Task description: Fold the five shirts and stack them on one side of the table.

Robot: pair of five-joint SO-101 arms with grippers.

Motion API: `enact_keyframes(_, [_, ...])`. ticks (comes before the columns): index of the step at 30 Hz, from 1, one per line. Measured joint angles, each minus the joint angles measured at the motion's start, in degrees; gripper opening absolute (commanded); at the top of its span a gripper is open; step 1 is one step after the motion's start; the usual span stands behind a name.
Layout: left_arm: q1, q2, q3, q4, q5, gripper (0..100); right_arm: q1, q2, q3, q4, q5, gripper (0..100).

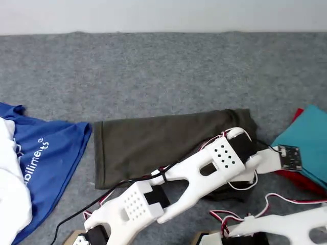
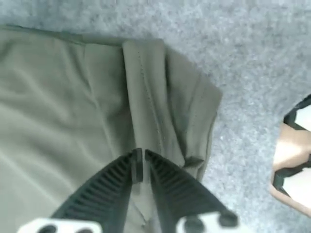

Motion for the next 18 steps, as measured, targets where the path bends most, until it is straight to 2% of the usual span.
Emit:
enact_keyframes(8, [0.00,6.15,0.00,0.00,-0.09,14,0.00,0.00,0.00,0.00,0.00,0.9])
enact_keyframes(14, [0.00,9.41,0.00,-0.09,-0.09,2,0.00,0.00,0.00,0.00,0.00,0.9])
enact_keyframes(18, [0.00,9.49,-0.88,-0.09,-0.09,2,0.00,0.00,0.88,0.00,0.00,0.9])
